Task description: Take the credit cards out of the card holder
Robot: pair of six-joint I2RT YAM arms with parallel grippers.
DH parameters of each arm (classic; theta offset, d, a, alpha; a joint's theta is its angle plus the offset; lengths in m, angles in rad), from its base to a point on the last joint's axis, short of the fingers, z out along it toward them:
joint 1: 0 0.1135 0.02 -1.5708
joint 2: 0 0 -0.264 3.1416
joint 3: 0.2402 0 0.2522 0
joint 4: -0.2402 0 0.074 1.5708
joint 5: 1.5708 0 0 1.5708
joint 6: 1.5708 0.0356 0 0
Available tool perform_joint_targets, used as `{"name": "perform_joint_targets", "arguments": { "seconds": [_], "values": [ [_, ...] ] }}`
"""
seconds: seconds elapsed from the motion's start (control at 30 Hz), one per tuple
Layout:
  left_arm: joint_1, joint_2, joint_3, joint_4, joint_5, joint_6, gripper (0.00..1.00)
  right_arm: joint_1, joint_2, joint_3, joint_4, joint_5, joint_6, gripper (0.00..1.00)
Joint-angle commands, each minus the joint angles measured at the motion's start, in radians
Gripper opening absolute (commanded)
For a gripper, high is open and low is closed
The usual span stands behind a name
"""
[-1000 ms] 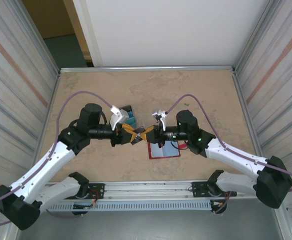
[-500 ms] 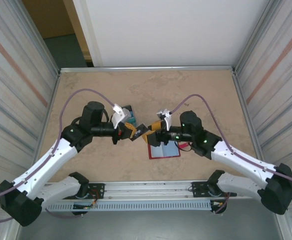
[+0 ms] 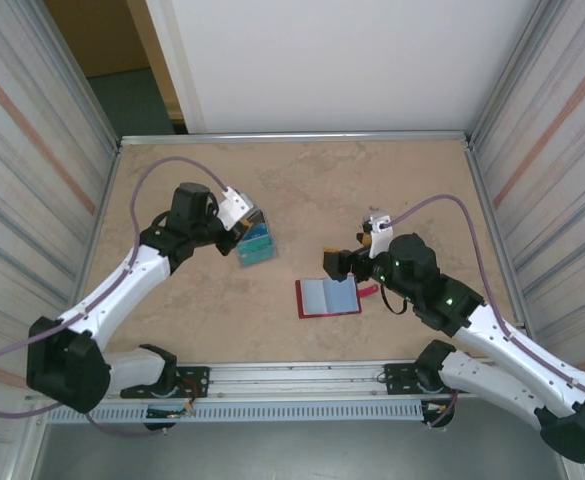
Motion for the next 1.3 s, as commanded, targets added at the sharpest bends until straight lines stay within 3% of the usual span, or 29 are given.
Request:
{"name": "perform_joint_targets", "arguments": {
  "seconds": [0.0,0.37,1.27],
  "values": [
    [0.064,0.040,0.032,0.113,0.023,0.101,0.00,-0.018,-0.027,0.027,-0.080,0.134,0.019,0.99],
    [0.138,0.186,0.078,0.155,0.079,0.234,0.00,-0.119,-0.078,-0.017,-0.056,0.094,0.075,0.99],
    [0.139,0.416,0.196,0.052,0.145,0.439,0.00,-0.129,-0.118,-0.040,-0.045,0.096,0.065,0.99]
  ]
}}
